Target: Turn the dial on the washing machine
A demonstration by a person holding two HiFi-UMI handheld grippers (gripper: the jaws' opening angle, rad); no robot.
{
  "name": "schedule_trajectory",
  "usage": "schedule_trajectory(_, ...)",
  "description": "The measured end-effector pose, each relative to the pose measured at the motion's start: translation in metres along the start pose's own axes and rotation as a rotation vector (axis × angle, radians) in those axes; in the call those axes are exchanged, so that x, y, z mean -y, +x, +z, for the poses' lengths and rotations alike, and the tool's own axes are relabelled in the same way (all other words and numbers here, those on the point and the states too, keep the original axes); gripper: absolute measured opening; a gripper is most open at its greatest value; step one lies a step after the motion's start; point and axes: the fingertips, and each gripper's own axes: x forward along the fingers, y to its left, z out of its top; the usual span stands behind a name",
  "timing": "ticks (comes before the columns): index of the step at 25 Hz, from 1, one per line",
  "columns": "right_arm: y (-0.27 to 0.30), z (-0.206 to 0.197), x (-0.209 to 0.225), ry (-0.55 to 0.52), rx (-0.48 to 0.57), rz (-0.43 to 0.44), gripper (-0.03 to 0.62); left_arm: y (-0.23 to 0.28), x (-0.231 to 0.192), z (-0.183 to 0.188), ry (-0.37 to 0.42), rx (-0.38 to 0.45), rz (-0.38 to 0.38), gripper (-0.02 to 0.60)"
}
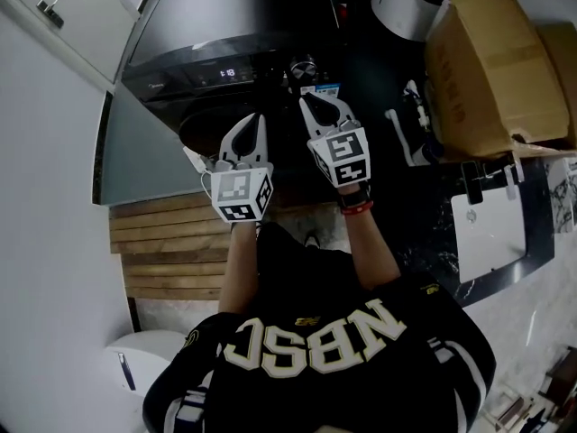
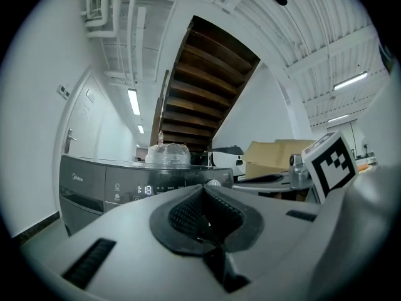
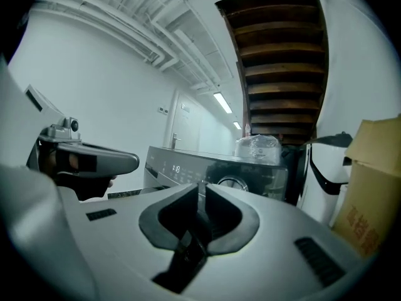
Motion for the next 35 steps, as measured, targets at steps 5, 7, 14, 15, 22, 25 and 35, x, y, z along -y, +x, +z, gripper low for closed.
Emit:
schedule_trajectory(5, 0.020, 0.012, 0.006, -0.113, -0.010, -0.020, 0.080, 0.019, -0.007, -0.003, 0.010, -0.019, -0.031, 0.015)
schedule_trajectory(7, 0.030, 0.011, 0.007, -0.204, -0.034, -0.028, 0.100, 0.025, -0.009, -0.006, 0.011, -0.021, -0.046, 0.015)
schedule_trajectory(14, 0.056, -0.004, 0.015, -0.585, -0.171, -0.054, 0.180, 0.044, -0.011, -0.009, 0.003, -0.026, -0.090, 0.015)
schedule_trajectory(15, 0.060, -0.006, 0.016, -0.637, -0.188, -0.056, 0.187, 0.046, -0.012, -0.009, 0.002, -0.027, -0.095, 0.015)
schedule_trajectory(22, 0.083, -0.026, 0.015, -0.953, -0.292, -0.057, 0.272, 0.051, -0.020, -0.012, 0.000, -0.034, -0.105, 0.015)
schedule_trajectory(25, 0.090, -0.032, 0.016, -1.112, -0.335, -0.074, 0.292, 0.051, -0.027, -0.013, 0.001, -0.032, -0.101, 0.015)
schedule_trajectory(35, 0.099, -0.032, 0.013, -1.325, -0.364, -0.126, 0.279, 0.050, -0.042, -0.015, -0.002, -0.036, -0.100, 0.015)
